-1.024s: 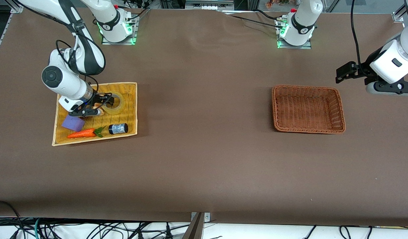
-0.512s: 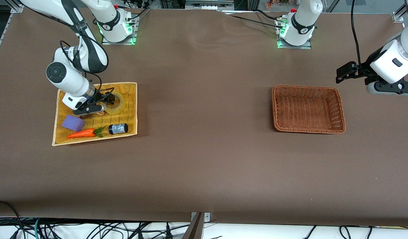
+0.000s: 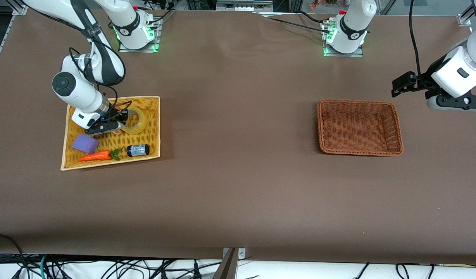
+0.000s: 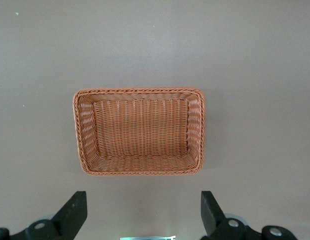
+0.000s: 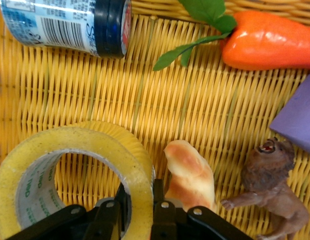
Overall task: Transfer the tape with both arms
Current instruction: 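Close the right gripper on the tape roll's rim, then lift the tape with the right gripper and carry it to mid-table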
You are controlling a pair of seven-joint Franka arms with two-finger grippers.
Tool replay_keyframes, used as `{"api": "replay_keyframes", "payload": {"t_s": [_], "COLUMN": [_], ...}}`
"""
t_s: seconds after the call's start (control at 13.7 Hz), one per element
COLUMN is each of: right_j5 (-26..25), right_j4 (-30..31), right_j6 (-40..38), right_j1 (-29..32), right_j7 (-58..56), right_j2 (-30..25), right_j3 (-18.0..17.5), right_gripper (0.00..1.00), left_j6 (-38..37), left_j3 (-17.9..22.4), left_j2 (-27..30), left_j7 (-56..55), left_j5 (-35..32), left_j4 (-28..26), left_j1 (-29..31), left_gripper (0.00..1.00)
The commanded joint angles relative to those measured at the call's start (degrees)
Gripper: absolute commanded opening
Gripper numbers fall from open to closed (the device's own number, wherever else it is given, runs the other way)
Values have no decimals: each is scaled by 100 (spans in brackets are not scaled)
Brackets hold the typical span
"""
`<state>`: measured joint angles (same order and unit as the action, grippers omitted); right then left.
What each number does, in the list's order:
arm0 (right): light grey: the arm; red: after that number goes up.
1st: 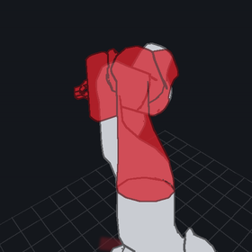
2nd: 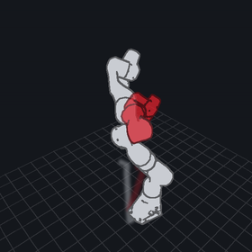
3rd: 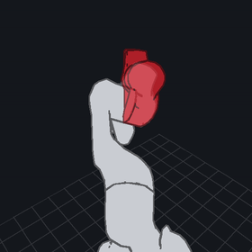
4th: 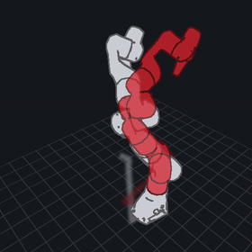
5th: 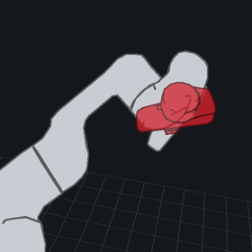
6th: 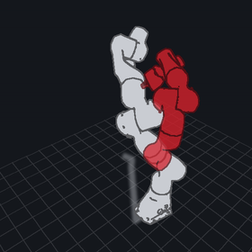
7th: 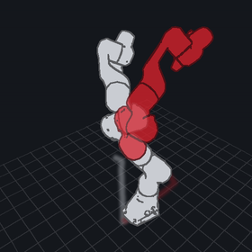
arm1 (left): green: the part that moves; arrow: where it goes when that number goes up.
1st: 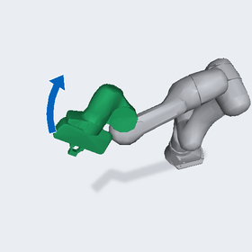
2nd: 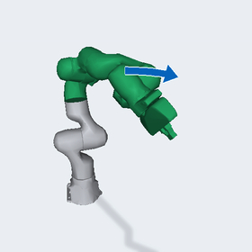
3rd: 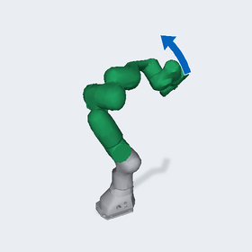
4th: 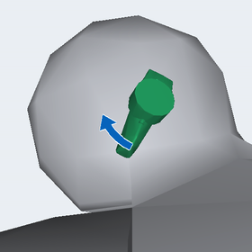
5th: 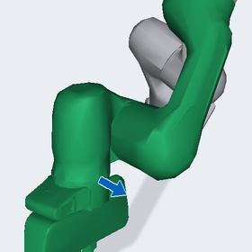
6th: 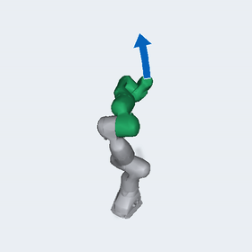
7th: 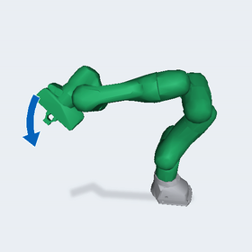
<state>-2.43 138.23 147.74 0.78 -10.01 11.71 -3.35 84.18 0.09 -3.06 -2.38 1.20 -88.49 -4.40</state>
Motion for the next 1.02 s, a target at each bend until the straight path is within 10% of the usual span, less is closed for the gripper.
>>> {"api": "replay_keyframes", "payload": {"t_s": [0.0, 0.44, 0.95], "right_j5": [-39, 40, 5], "right_j4": [-94, -2280, -3723], "right_j6": [-183, -2765, -3146], "right_j1": [46, 28, -1192], "right_j7": [-142, 724, 3774], "right_j2": [-335, -389, 356], "right_j3": [-8, -489, -1221], "right_gripper": [2, 2, 2], "left_j6": [-77, -77, -77], "left_j3": [9, 9, 17], "left_j2": [77, 77, 77], "left_j7": [-16, -16, -16], "left_j5": [143, 135, 135], "left_j4": [-2, -2, -2], "left_j1": [10, 10, 10], "left_gripper": [100, 100, 100]}}
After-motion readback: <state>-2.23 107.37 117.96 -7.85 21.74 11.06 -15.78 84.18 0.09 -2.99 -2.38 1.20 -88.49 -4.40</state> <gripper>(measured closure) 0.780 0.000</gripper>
